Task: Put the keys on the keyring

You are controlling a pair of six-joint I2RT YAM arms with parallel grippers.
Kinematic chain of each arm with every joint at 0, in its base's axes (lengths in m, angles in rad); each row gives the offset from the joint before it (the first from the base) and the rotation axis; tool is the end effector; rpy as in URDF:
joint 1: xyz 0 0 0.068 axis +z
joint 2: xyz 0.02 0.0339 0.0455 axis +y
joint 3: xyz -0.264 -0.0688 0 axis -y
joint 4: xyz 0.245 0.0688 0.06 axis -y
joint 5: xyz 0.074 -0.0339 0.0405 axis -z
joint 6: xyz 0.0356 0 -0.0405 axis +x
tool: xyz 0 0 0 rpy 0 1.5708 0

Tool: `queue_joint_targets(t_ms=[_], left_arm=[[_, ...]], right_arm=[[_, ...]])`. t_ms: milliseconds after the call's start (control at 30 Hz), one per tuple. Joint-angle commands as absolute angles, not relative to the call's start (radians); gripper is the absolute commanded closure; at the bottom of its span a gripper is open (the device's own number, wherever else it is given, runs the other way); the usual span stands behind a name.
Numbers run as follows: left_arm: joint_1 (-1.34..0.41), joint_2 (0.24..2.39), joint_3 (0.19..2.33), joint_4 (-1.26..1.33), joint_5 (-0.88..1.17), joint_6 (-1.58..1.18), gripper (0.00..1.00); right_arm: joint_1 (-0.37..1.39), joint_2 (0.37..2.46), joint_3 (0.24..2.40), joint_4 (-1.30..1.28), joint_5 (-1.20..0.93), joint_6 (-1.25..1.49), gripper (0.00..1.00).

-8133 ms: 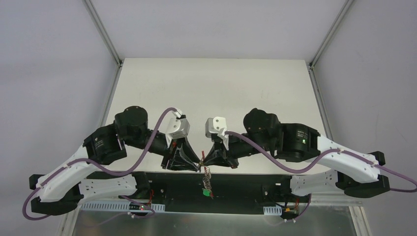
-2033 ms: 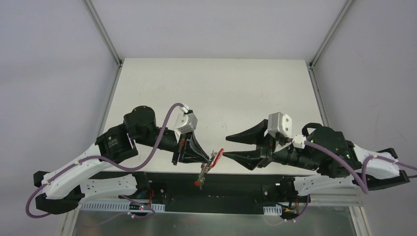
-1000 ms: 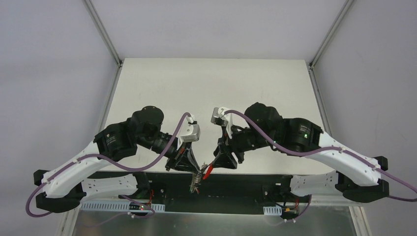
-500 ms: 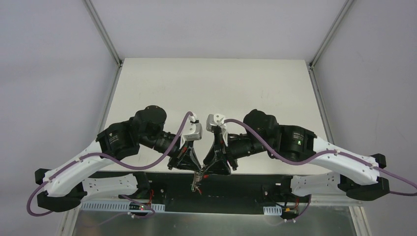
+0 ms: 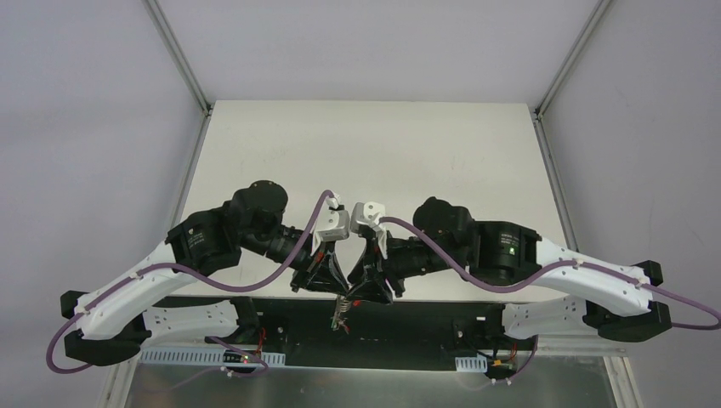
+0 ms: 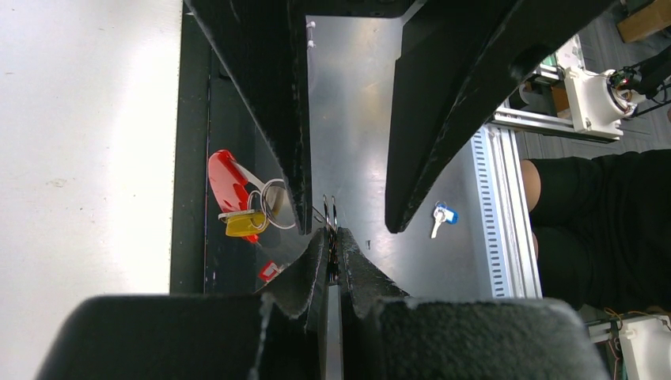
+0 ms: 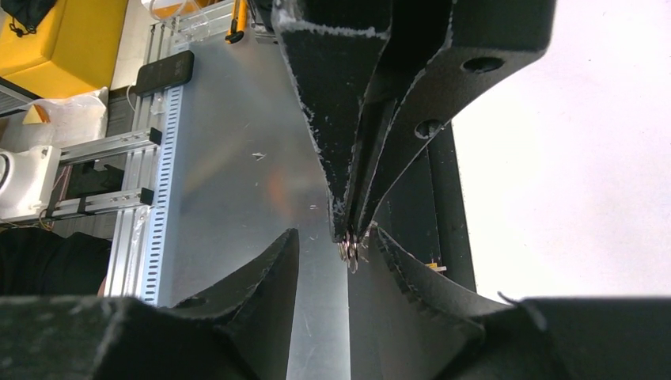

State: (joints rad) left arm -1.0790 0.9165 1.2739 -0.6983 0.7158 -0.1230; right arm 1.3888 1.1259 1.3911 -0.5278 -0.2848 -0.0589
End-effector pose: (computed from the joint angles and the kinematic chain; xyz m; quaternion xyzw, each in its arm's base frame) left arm 0.0563 -0.1546 0.4312 0.5314 0.5863 -0.5415 0.2839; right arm 0.0321 0.2295 0.4458 -0.5850 0.5314 0.4603 0.4045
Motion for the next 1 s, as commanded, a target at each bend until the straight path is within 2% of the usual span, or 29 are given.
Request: queue_joint_targets(t_ms=[0, 100, 167, 367, 467, 533, 733, 900, 967], left_arm=[[-1.078, 0.91, 1.319, -0.684, 0.72, -0.139, 1.0], [-1.079, 0.908, 1.318, -0.684, 0.718, -0.139, 1.0], [-1.079, 0.909, 1.316, -0.684, 0.72, -0.139, 1.0], [-1.08, 0.904, 1.309, -0.684, 0.719, -0.138, 1.0], [-1.078, 0.902, 1.308, -0.684, 0.717, -0.137, 1.0], [-1.078, 0.902, 1.311, -0.684, 0.713, -0.136, 1.0], [-1.079, 0.901, 1.323, -0.684, 0.708, -0.13, 1.0], [-1.078, 0.891, 1.343, -0.675, 0.702, -0.121, 1.0], [-1.078, 0.879, 1.35, -0.666, 0.695, -0.117, 0.9]], right_arm=[[1.407, 1.141, 1.439, -0.503, -0.25, -0.084, 0.61], [1.413, 1.149, 1.447, -0.506, -0.241, -0.088, 0.66], [1.417, 1.152, 1.451, -0.51, -0.238, -0.092, 0.73], [1.425, 1.148, 1.454, -0.509, -0.235, -0.094, 0.82], [1.428, 1.151, 1.455, -0.51, -0.236, -0.095, 0.9], [1.431, 1.154, 1.454, -0.512, -0.238, -0.096, 1.0], [1.437, 1.146, 1.418, -0.473, -0.24, -0.081, 1.0], [1.476, 1.102, 1.36, -0.384, -0.13, -0.067, 1.0], [1.515, 1.091, 1.349, -0.359, -0.039, -0.075, 1.0]])
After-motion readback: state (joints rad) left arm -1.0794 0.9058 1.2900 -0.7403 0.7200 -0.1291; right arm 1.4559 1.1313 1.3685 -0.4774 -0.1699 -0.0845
